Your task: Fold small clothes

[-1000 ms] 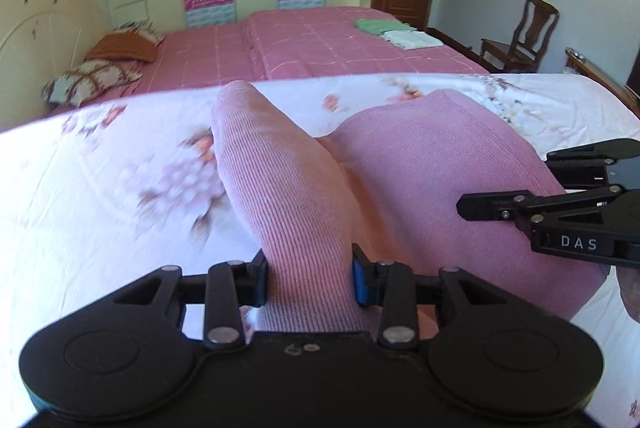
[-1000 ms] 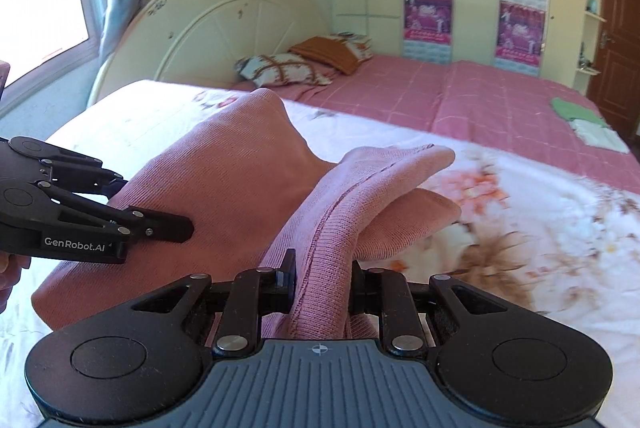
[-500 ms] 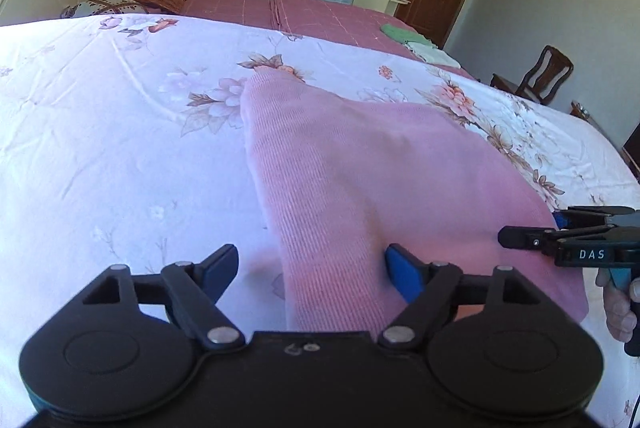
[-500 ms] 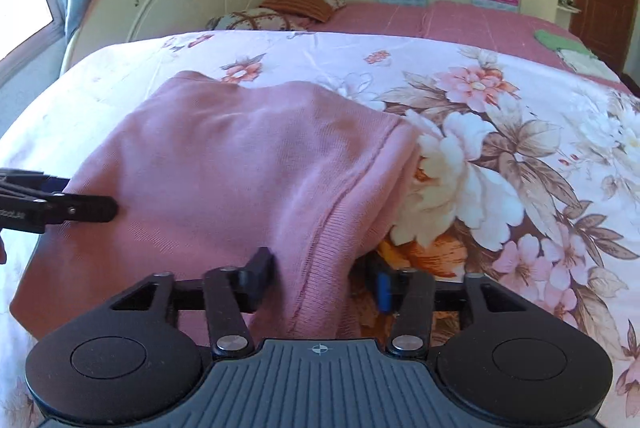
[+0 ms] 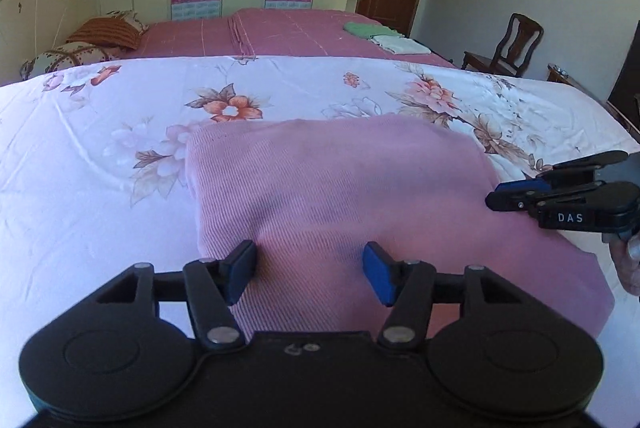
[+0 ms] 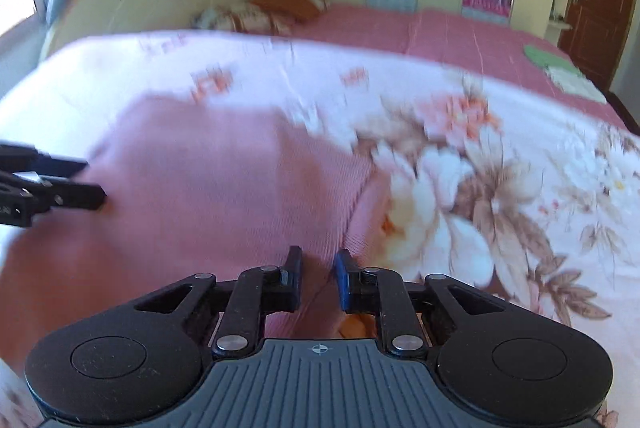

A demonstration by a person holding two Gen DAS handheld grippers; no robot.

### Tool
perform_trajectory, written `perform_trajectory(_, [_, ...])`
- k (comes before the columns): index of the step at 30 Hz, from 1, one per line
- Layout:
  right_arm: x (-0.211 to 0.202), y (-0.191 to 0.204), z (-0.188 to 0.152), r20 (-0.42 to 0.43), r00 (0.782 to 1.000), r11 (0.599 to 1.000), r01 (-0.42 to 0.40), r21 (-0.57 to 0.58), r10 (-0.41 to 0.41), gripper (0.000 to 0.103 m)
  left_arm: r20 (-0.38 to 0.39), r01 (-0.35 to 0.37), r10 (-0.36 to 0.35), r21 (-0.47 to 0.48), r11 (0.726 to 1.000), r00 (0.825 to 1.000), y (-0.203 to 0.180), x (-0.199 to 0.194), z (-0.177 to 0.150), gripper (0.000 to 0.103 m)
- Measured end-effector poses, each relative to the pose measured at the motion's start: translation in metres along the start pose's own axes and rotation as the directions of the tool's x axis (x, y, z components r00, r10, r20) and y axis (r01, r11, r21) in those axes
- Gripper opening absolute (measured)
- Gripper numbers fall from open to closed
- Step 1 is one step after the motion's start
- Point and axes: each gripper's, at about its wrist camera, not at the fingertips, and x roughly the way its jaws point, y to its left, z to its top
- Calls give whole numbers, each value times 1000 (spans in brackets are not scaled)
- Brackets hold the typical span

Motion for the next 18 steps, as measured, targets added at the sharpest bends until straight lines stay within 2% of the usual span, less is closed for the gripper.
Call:
perform_trajectory(3, [2, -1, 0, -21, 999, 999, 42, -32, -42, 17, 26, 9, -9, 3, 1000, 1000, 3, -10, -5, 58])
perform_trajectory(5, [-7, 1, 0, -17, 998, 998, 60, -34, -61, 17, 56, 5, -5, 6, 1000, 998, 1, -31, -10, 53])
perform_trajectory(9, [-60, 10, -13, 72, 997, 999, -8, -51, 12, 17, 83, -55, 53, 26, 998, 995, -7, -64, -36, 52])
perform_trajectory(14, [-88, 35, -48, 68, 989, 977, -120, -179, 134, 17, 116, -89, 94, -45, 995, 989, -10, -81, -62, 56])
perform_trajectory(16, [-83, 41, -61, 34, 993, 966, -104, -238, 116, 17, 112, -93, 100, -69, 993, 989, -11, -84, -65, 57])
perform_trajectory(18, [-74, 36, -70, 6, 997, 967, -73, -246, 77, 17, 102, -106, 113, -65, 992, 988, -13, -86, -72, 59])
